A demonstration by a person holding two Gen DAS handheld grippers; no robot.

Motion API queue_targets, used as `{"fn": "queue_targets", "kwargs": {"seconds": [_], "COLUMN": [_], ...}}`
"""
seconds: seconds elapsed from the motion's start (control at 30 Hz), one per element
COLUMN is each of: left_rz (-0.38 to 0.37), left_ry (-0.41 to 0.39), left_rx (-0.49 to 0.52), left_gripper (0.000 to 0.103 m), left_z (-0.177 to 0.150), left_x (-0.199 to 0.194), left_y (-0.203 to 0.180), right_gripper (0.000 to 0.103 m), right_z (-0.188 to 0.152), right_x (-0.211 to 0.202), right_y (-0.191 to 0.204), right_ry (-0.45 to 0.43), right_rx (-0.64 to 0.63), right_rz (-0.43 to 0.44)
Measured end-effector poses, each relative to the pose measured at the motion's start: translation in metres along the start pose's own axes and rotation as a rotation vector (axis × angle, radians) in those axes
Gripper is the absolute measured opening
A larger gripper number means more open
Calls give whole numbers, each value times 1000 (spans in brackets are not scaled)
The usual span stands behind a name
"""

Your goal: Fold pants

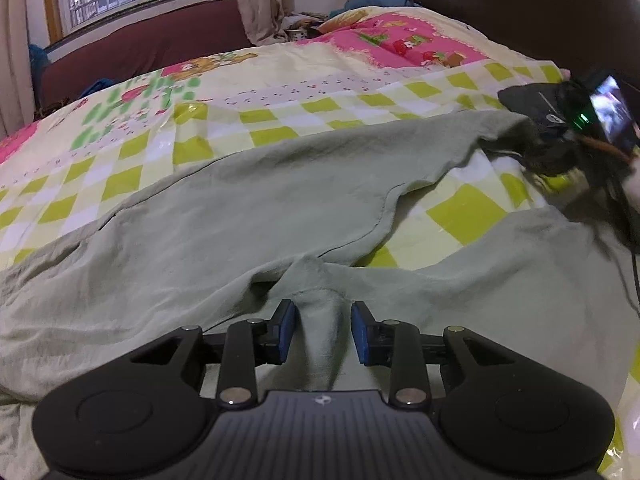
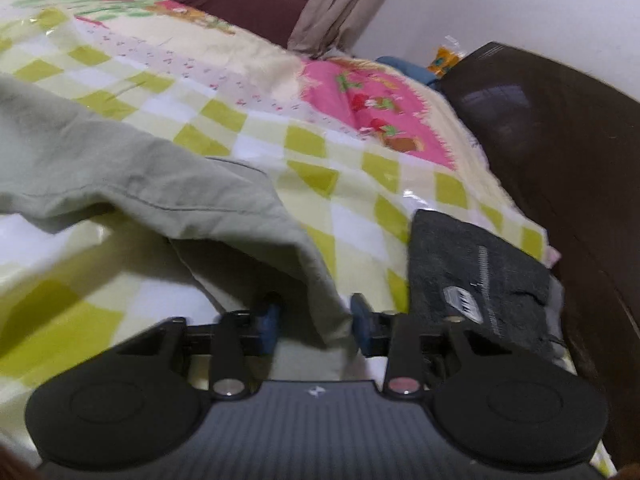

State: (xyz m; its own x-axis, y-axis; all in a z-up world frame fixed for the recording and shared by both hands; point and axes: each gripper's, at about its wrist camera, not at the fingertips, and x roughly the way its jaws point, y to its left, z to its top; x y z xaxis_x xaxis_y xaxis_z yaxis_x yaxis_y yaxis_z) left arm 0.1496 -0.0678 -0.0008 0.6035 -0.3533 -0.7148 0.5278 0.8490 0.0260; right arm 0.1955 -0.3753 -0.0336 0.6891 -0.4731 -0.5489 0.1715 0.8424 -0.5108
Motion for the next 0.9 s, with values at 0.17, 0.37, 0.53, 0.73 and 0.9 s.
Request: {"fn": "queue_targets", "kwargs": {"seconds": [0.17, 0.37, 0.53, 0.73, 0.9], "left_rz": [5, -16, -22, -16, -26], "left_ry": [-13, 0, 4, 11, 2], "left_rx": [20, -12, 28, 23, 10], "left_gripper": [45, 47, 48, 48, 48], "left_z": [1, -5, -10, -9, -5], "left_x": [-3, 6, 3, 5, 3], "left_y": [-2, -3, -8, -4, -8], "right_gripper": [3, 70, 61, 66, 67], "right_z": [3, -58, -80, -78, -93], "right_x": [-53, -50, -69, -82, -39], "right_y": [-23, -18, -32, -99, -128], "right_ry": [-239, -147, -50, 54, 159], "right_rx": [-100, -291, -128, 374, 889], "right_rz": [-226, -261, -65, 198, 442]}}
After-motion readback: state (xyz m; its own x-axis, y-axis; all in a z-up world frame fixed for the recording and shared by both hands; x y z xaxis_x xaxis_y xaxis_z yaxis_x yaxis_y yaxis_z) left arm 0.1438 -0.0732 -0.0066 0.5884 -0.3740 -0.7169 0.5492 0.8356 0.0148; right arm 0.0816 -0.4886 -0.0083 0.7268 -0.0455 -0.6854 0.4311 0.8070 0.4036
